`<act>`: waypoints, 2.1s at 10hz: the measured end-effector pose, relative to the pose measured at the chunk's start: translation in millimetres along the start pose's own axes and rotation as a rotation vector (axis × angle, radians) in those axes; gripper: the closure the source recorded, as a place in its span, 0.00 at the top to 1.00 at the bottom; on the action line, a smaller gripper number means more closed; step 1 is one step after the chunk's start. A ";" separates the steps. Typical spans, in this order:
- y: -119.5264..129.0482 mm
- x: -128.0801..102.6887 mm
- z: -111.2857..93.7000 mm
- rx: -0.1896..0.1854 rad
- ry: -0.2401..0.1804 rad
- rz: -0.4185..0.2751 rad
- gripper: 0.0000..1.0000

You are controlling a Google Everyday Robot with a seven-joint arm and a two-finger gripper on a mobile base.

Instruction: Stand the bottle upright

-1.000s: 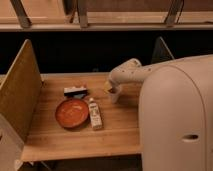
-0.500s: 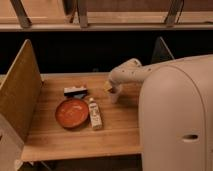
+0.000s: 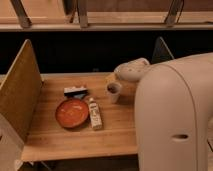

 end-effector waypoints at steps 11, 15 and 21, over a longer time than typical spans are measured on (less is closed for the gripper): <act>96.7 -156.7 -20.8 -0.116 -0.467 0.347 0.80; 189.5 -151.8 16.9 -0.336 -0.410 0.223 0.80; 214.5 -119.7 43.3 -0.404 -0.306 0.192 0.80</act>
